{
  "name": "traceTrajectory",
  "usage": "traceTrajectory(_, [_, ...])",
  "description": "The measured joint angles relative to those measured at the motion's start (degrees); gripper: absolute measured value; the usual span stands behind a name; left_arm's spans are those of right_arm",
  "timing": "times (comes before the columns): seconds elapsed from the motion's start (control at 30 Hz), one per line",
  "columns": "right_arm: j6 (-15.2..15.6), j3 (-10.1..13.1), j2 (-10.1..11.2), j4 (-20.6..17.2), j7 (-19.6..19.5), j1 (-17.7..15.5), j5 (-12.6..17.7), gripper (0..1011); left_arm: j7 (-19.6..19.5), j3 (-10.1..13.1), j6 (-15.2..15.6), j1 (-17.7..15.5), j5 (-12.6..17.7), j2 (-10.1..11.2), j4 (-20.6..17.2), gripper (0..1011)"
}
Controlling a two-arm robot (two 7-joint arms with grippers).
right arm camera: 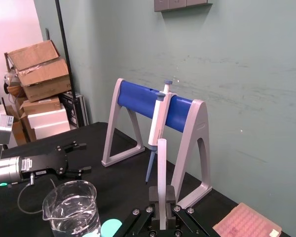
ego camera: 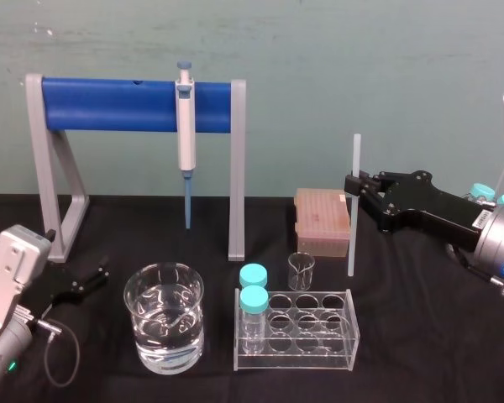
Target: Pick up the stirring rod with one hand, then place it down.
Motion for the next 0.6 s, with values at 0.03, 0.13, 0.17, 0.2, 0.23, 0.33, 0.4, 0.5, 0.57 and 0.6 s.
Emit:
traceTrajectory(0.03, [0.0,0.0,0.0,0.0,0.0,0.0,0.0,69,0.0,0.0,0.0,0.0,0.0,0.0,0.0,1005])
traceTrajectory(0.13, [0.0,0.0,0.0,0.0,0.0,0.0,0.0,69,0.0,0.0,0.0,0.0,0.0,0.0,0.0,1005])
traceTrajectory(0.17, [0.0,0.0,0.0,0.0,0.0,0.0,0.0,69,0.0,0.0,0.0,0.0,0.0,0.0,0.0,1005])
traceTrajectory(0.2, [0.0,0.0,0.0,0.0,0.0,0.0,0.0,69,0.0,0.0,0.0,0.0,0.0,0.0,0.0,1005])
traceTrajectory(0.23, [0.0,0.0,0.0,0.0,0.0,0.0,0.0,69,0.0,0.0,0.0,0.0,0.0,0.0,0.0,1005])
traceTrajectory(0.33, [0.0,-0.1,0.0,0.1,0.0,0.0,-0.1,69,0.0,0.0,0.0,0.0,0.0,0.0,0.0,1005])
traceTrajectory(0.4, [0.0,-0.1,0.0,0.1,0.0,0.1,-0.1,69,0.0,0.0,0.0,0.0,0.0,0.0,0.0,1005])
traceTrajectory(0.5, [0.0,-0.1,0.0,0.1,0.0,0.1,-0.1,69,0.0,0.0,0.0,0.0,0.0,0.0,0.0,1005])
traceTrajectory(0.57, [0.0,-0.1,0.0,0.1,0.0,0.1,-0.1,69,0.0,0.0,0.0,0.0,0.0,0.0,0.0,1005])
traceTrajectory(0.6, [0.0,-0.1,0.0,0.1,0.0,0.1,-0.1,69,0.0,0.0,0.0,0.0,0.0,0.0,0.0,1005])
